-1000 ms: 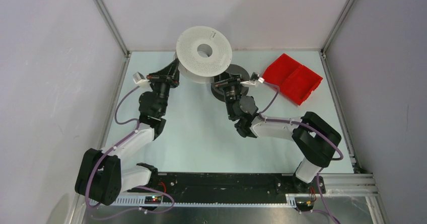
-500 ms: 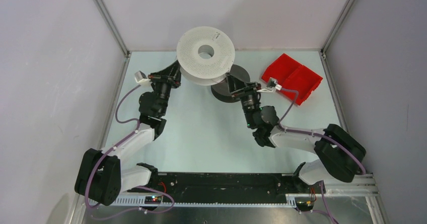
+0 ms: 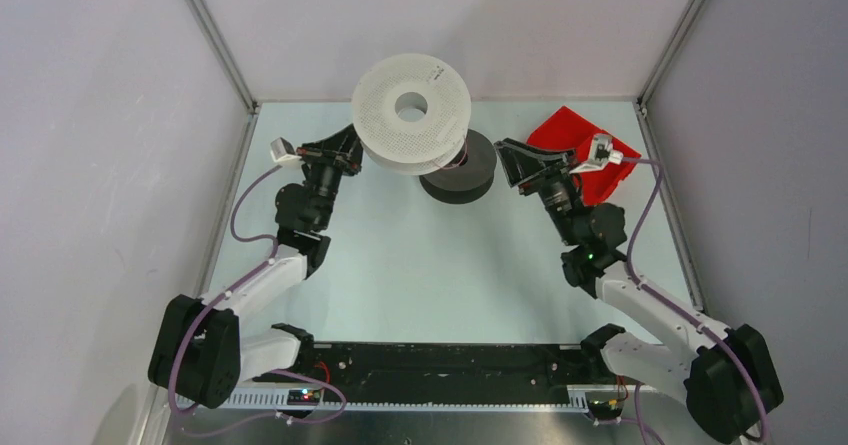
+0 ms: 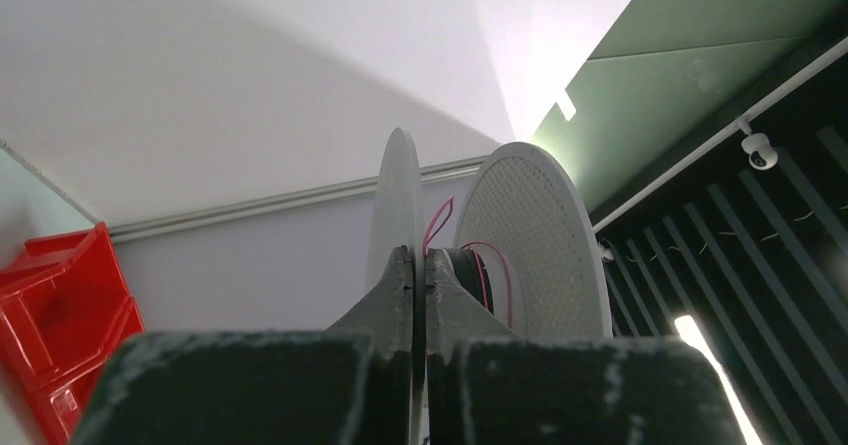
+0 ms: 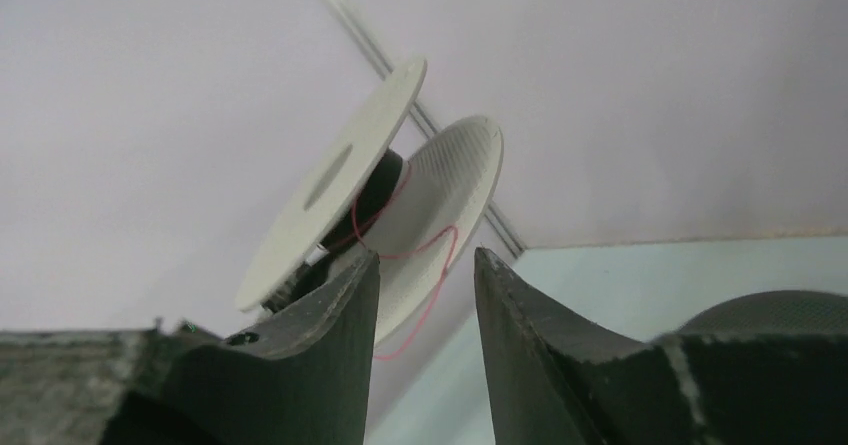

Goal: Wrap the cables
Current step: Wrap the cable around the cable reel.

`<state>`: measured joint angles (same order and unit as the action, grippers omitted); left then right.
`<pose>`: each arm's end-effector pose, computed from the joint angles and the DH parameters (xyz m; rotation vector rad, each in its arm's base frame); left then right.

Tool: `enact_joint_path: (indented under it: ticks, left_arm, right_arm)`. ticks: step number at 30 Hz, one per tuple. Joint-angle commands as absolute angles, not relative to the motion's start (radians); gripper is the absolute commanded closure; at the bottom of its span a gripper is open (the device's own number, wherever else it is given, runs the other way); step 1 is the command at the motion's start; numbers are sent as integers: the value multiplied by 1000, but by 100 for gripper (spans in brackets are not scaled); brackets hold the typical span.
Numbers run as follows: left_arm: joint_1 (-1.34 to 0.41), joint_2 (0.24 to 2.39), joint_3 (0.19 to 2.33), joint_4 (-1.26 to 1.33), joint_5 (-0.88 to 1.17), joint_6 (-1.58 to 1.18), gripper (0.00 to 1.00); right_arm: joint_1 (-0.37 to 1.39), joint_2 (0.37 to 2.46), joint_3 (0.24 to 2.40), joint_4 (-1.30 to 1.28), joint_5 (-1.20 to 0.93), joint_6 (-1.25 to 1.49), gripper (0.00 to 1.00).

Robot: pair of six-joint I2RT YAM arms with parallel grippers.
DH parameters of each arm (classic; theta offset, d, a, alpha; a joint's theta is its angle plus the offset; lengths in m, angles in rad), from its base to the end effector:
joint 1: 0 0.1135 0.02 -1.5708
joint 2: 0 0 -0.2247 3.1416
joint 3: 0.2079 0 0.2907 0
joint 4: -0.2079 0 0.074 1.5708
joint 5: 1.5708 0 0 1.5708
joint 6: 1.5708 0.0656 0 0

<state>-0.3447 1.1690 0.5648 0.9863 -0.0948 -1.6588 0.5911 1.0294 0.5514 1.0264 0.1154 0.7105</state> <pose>0.3123 -0.1055 0.2600 -0.9141 1.0273 -1.6747 0.2559 0.1626 0.3010 0.1761 1.0752 1.1208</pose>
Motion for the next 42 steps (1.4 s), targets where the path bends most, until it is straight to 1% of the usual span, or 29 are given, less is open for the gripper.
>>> enact_joint_path:
  ticks: [1, 2, 3, 4, 5, 6, 7, 9, 11, 16, 17, 22, 26, 30, 38, 39, 40, 41, 42]
  left_arm:
    - [-332, 1163, 598, 1100, -18, -1684, 100]
    - [-329, 1171, 608, 1099, 7, -1683, 100]
    - [-324, 1173, 612, 1099, 45, -1679, 100]
    - [-321, 1176, 615, 1097, 58, -1675, 100]
    - [-318, 1175, 615, 1094, 79, -1664, 100]
    - [-318, 1168, 609, 1080, 86, -1662, 100]
    - [-319, 1163, 605, 1069, 92, -1653, 100]
    - [-318, 1137, 593, 1022, 90, -1630, 100]
    - [-318, 1100, 585, 956, 72, -1596, 100]
    - [-318, 1012, 581, 804, 21, -1531, 100]
    - [-318, 1007, 582, 791, 20, -1525, 100]
    - [-318, 995, 582, 751, 23, -1512, 100]
    - [-319, 991, 585, 741, 26, -1509, 100]
    - [-319, 992, 590, 734, 21, -1508, 100]
    - [-318, 997, 600, 722, 20, -1501, 100]
    - [-318, 999, 601, 720, 19, -1500, 100]
    - [-318, 999, 601, 719, 18, -1499, 100]
    - [-318, 999, 602, 718, 17, -1494, 100]
    - [-318, 999, 602, 716, 15, -1490, 100]
  right_arm:
    - [448, 1020, 665, 792, -448, 558, 55]
    - [408, 1038, 723, 716, -615, 504, 55]
    - [386, 1042, 746, 668, -684, 380, 55]
    - [382, 1035, 779, 565, -762, 314, 56]
    - [386, 1024, 788, 519, -775, 177, 56]
    - [392, 1001, 794, 449, -785, 113, 55]
    - [409, 990, 795, 420, -791, -17, 55]
    - [443, 957, 799, 328, -788, -175, 54]
    - [486, 946, 803, 290, -755, -285, 53]
    - [636, 956, 809, 222, -578, -554, 52]
    - [674, 961, 813, 219, -532, -572, 52]
    - [761, 999, 832, 213, -451, -644, 53]
    - [790, 1028, 845, 198, -384, -688, 54]
    - [817, 1052, 858, 178, -317, -724, 57]
    - [842, 1089, 861, 160, -247, -758, 58]
    - [845, 1091, 861, 161, -242, -761, 59]
    - [846, 1094, 861, 165, -234, -762, 67]
    - [850, 1095, 861, 168, -231, -761, 73]
    - [851, 1096, 861, 172, -226, -760, 84]
